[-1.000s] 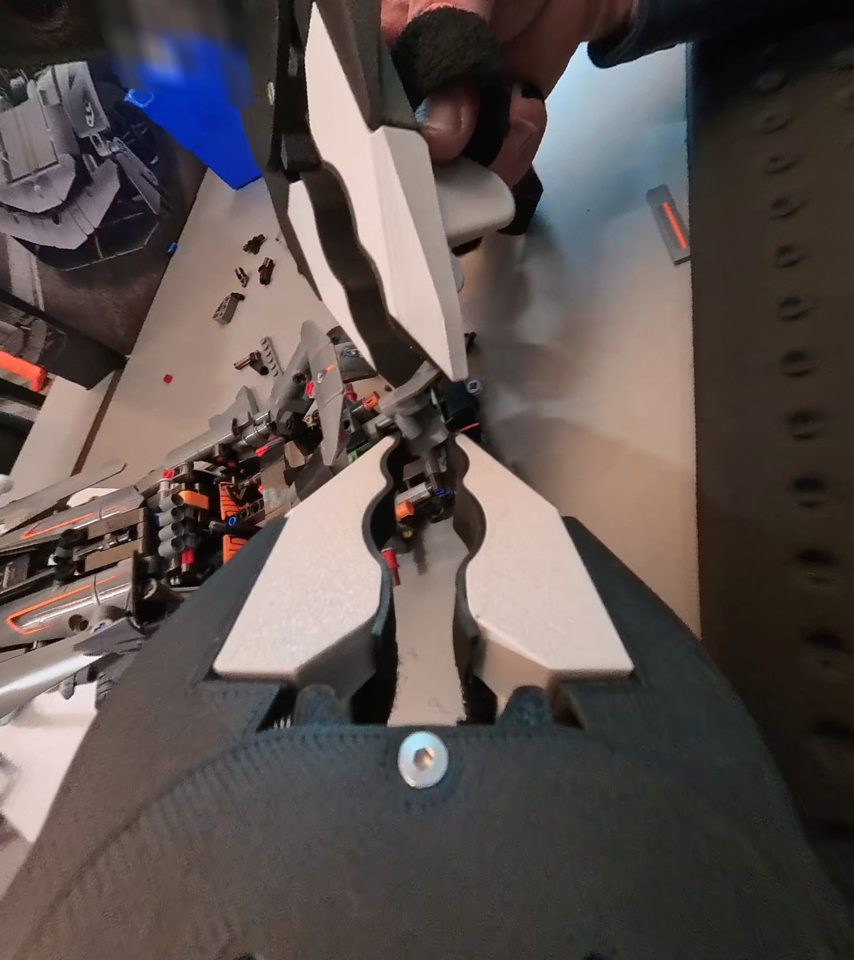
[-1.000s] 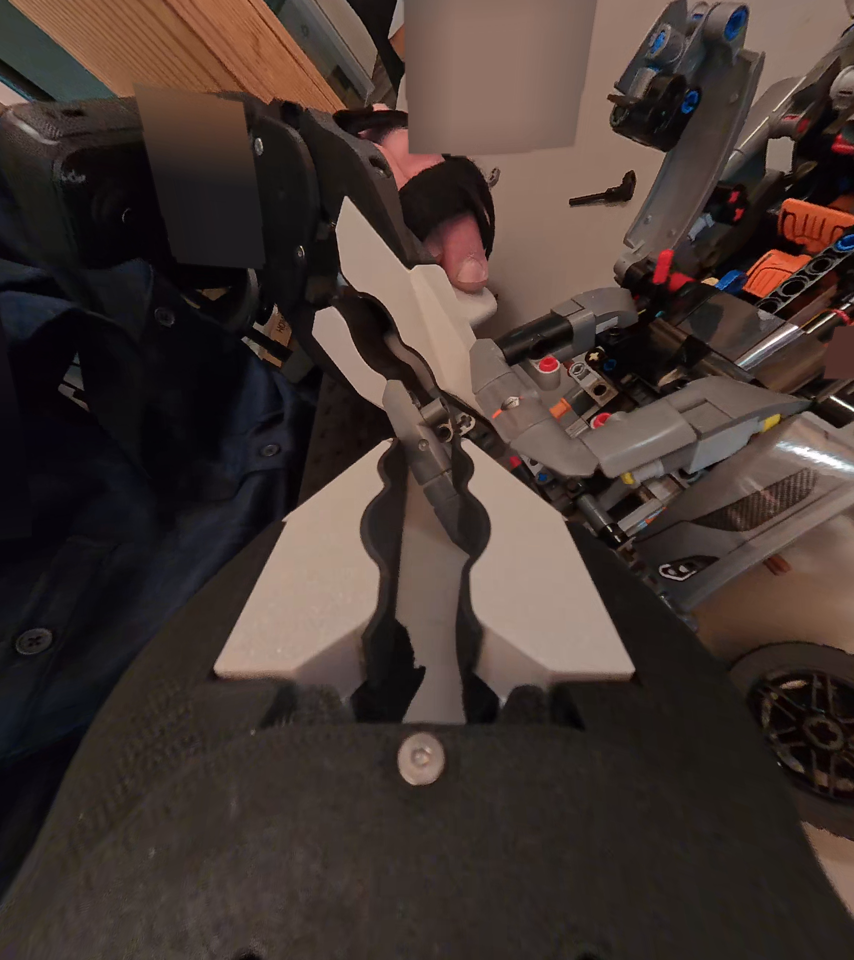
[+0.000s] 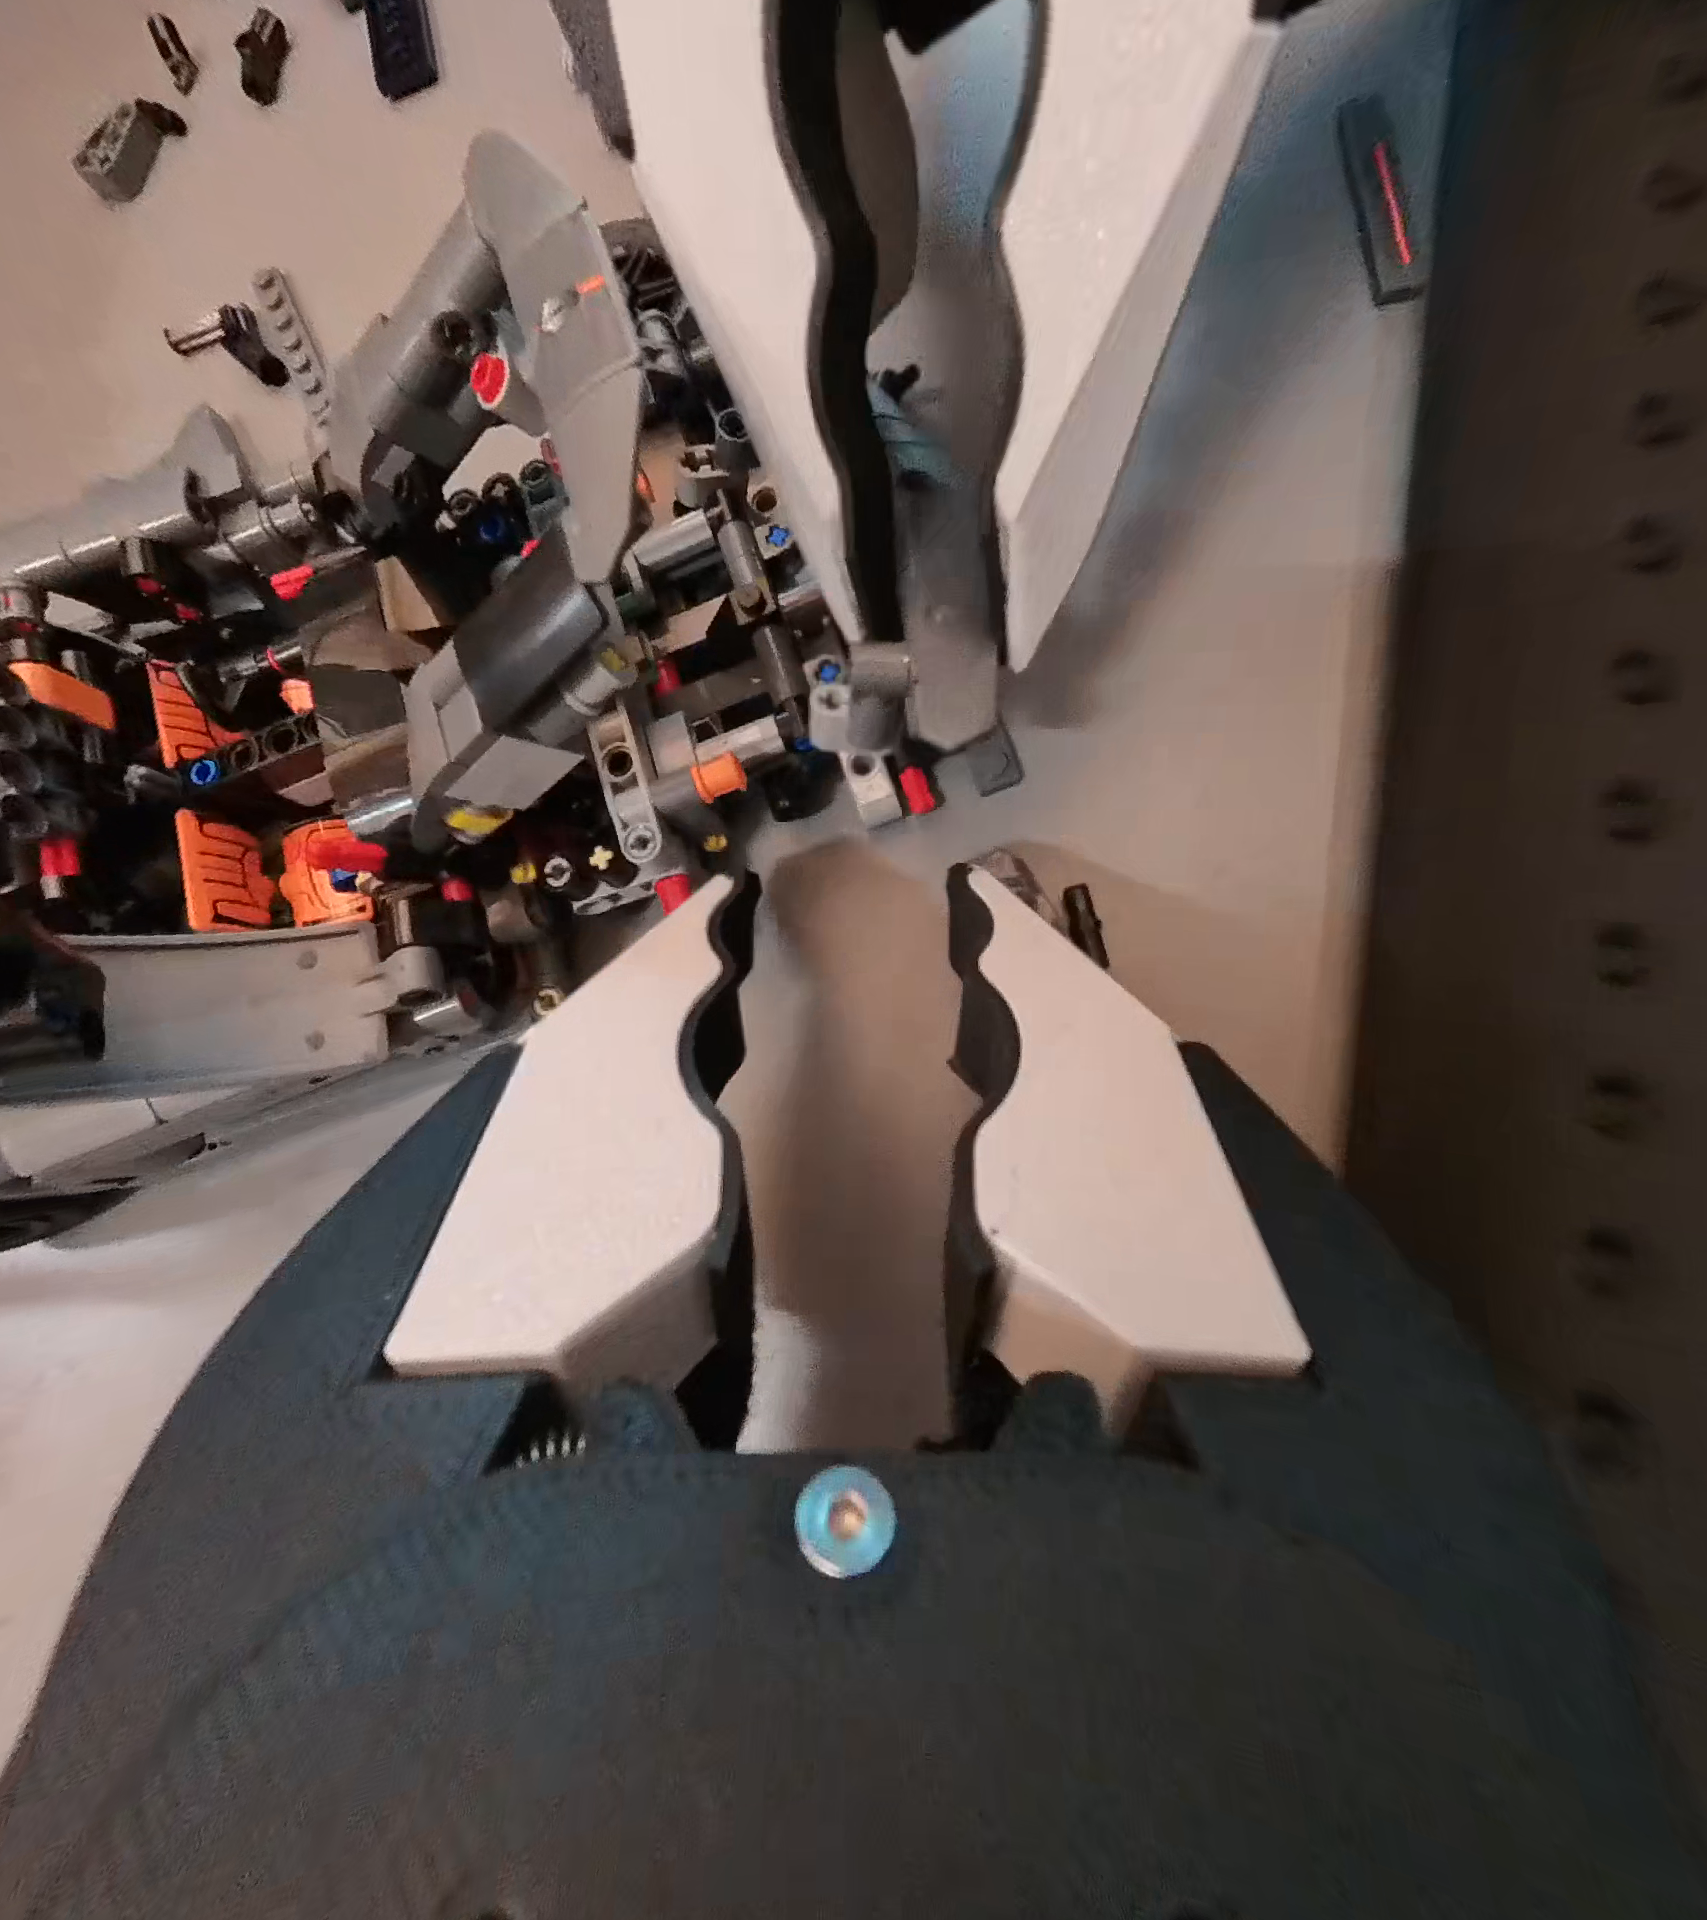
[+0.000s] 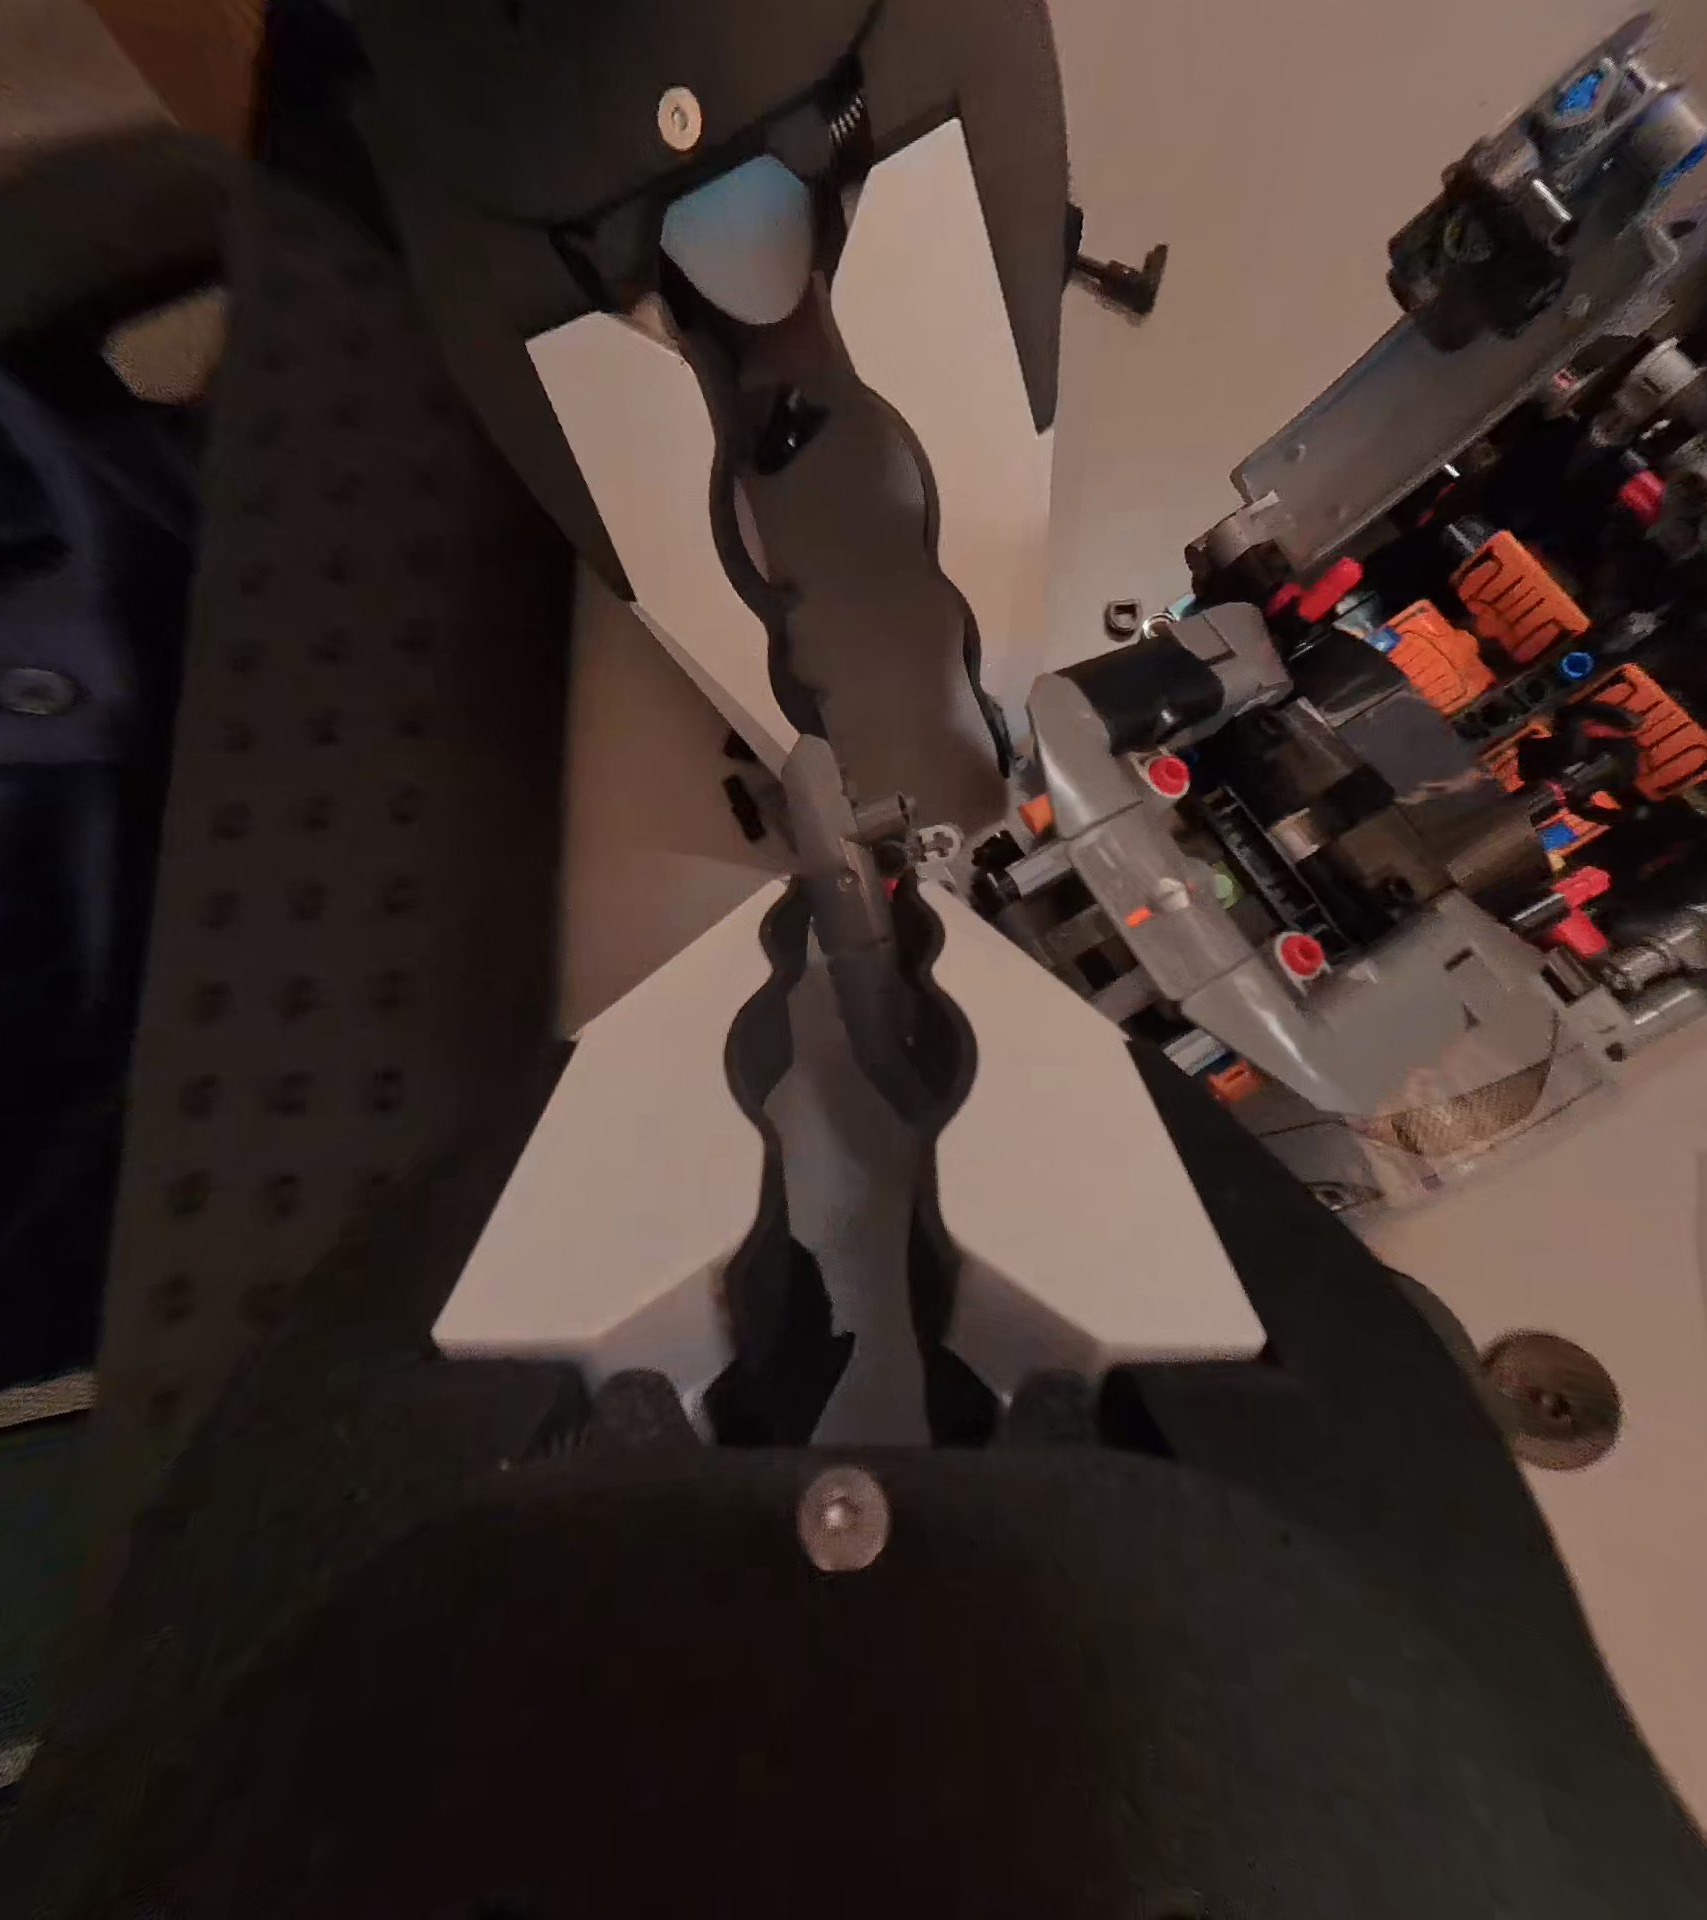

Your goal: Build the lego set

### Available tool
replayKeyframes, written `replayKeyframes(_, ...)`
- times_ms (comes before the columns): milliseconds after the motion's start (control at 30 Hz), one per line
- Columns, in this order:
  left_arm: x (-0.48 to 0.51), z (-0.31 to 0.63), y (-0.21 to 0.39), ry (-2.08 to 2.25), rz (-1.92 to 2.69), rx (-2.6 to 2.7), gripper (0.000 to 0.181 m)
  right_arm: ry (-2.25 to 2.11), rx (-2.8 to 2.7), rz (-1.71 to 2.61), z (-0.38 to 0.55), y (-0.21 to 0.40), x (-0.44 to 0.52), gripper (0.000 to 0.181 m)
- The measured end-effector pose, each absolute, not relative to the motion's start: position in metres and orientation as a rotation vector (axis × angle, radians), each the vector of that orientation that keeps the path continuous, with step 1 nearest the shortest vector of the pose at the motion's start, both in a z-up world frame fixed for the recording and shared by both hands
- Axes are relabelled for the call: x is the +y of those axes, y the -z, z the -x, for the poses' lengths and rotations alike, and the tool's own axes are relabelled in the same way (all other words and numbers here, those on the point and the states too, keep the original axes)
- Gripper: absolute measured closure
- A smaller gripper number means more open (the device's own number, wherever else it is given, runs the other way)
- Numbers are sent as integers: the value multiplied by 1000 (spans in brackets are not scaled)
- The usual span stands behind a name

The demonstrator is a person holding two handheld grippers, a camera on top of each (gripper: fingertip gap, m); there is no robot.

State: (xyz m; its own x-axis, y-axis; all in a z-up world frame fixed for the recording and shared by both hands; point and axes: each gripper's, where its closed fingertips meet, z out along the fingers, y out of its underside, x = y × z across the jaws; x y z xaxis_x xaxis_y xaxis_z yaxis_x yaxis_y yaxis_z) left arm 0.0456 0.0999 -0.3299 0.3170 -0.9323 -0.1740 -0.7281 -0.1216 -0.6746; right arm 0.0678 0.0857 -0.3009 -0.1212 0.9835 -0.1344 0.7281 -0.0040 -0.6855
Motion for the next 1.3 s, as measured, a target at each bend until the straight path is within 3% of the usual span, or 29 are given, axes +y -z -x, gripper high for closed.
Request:
replayKeyframes(233, 100, -52, 334, 443, 1950, 1465, 143, -608, -1939, 1779, -73, 322, 91, 167)
replayKeyframes(1300, 101, -66, 334, 639, 2028, 1372, 136, -489, -1947, 1662, -68, 317, 93, 168)
